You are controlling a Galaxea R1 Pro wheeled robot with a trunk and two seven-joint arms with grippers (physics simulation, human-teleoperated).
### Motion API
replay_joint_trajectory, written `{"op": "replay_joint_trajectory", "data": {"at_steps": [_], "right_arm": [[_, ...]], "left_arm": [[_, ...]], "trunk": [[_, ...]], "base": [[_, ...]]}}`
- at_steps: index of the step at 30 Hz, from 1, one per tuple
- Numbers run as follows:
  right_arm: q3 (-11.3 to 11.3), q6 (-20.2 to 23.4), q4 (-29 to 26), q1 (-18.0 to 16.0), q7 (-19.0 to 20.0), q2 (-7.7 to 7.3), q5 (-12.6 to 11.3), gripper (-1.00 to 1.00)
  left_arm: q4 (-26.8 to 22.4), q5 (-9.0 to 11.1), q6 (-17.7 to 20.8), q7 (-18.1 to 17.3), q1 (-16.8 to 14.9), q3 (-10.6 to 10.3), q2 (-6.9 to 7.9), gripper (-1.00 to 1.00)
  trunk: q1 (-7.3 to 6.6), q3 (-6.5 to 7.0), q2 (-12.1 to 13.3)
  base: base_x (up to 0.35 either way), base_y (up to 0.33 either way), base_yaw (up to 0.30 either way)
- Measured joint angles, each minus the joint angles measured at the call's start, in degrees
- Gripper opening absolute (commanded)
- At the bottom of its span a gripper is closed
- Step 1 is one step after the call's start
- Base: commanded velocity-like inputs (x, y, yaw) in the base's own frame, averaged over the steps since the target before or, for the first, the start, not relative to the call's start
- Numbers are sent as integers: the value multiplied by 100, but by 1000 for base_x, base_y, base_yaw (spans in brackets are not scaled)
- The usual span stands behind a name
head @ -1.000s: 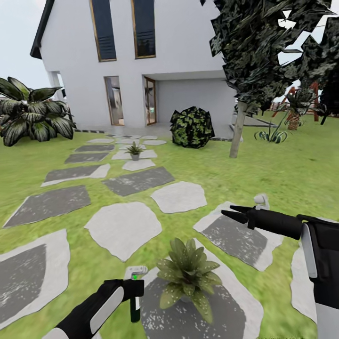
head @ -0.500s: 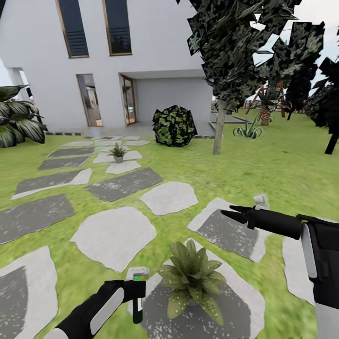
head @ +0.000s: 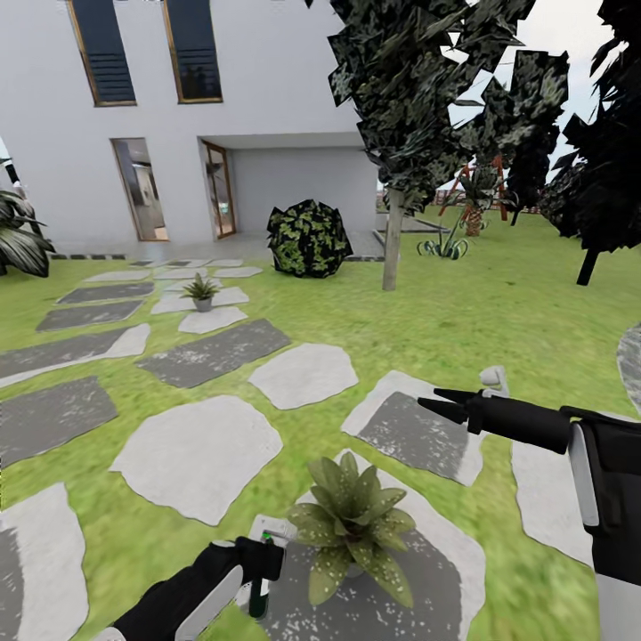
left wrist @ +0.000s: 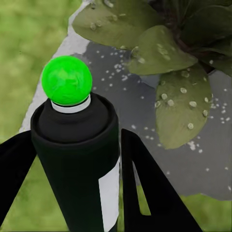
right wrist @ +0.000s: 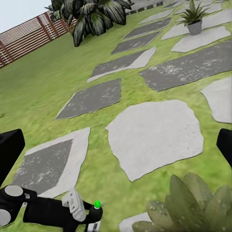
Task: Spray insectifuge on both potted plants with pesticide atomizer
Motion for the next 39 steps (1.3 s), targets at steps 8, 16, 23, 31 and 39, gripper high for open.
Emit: {"op": "replay_joint_trajectory", "data": {"at_steps": [8,16,23,31,39], "right_arm": [[-2,-5,-1,2,0,-1,1,100],[-2,-18,-1,2,0,-1,1,100],[-2,-67,-1,2,0,-1,1,100],[7,-73,-1,2,5,-4,-2,100],[15,-109,-2,0,8,-1,-7,100]], "left_arm": [[24,10,-17,-362,-7,40,-1,-100],[34,7,-9,-499,-8,201,-19,-100],[25,37,102,-785,-8,327,-53,-100],[26,26,135,-1559,-14,807,-47,-100],[-65,-125,709,-1510,-62,748,-188,-100]], "trunk": [[1,0,1],[1,0,1],[1,0,1],[1,0,1],[1,0,1]], "base": [[0,284,-219],[0,294,-276],[0,294,-276],[1,298,-276],[46,85,-276]]}}
